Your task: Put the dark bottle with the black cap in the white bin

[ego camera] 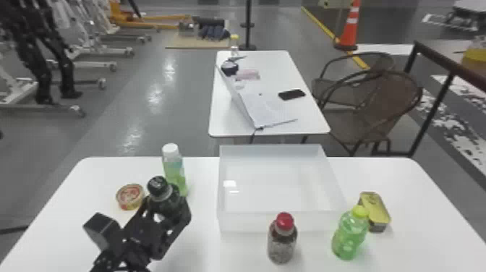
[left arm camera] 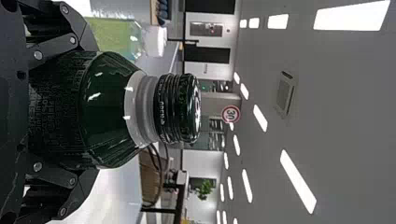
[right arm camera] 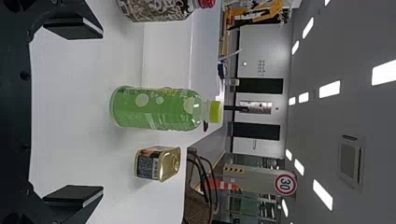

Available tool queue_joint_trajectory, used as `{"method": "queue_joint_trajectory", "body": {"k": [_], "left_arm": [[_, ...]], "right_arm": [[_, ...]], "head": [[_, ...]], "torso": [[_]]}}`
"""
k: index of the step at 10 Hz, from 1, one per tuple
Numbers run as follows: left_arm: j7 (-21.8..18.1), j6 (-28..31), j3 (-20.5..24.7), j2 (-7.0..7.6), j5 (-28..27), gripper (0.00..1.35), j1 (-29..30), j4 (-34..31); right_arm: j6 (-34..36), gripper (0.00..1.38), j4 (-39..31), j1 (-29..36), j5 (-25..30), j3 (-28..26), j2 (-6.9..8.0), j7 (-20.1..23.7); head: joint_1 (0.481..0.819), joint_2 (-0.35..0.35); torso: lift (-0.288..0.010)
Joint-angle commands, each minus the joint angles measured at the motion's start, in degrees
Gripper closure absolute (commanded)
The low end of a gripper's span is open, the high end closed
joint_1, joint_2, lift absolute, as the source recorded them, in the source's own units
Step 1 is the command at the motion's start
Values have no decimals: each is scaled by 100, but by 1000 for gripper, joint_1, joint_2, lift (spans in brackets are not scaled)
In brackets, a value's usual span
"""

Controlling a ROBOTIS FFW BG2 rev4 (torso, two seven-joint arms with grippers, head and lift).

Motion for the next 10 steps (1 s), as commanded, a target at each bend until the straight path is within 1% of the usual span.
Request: {"method": "queue_joint_trajectory", "body": {"k": [1, 2, 3, 4, 5, 6, 8, 10], "left_arm": [[-67, 250, -509, 326, 544, 993, -527, 5], [-260, 338, -755, 405, 544, 993, -975, 190], [-462, 303, -930, 335, 570, 993, -1388, 577], [-603, 277, -1036, 168, 544, 993, -1696, 990], [-673, 233, -1141, 36, 509, 993, -1907, 1368], [-744, 233, -1308, -17, 509, 993, -2065, 1728], [-858, 171, -1590, -78, 562, 993, -2320, 2343], [-884, 145, -1836, -87, 597, 993, -2504, 2677]], "right_arm": [[0, 119, 20, -32, -7, 0, 0, 13], [0, 119, 28, -50, -7, 0, 0, 21], [-8, 119, 55, -76, -24, 18, 0, 30], [-17, 119, 72, -85, -33, 27, 0, 30], [-43, 119, 81, -103, -42, 27, 0, 30], [-61, 119, 99, -103, -51, 27, 0, 30], [-96, 119, 125, -120, -59, 27, 9, 30], [-105, 119, 143, -147, -68, 27, 18, 30]], "head": [[549, 0], [549, 0], [549, 0], [549, 0], [549, 0], [549, 0], [549, 0], [549, 0]], "torso": [[-100], [-100], [-100], [-100], [-100], [-100], [-100], [-100]]}}
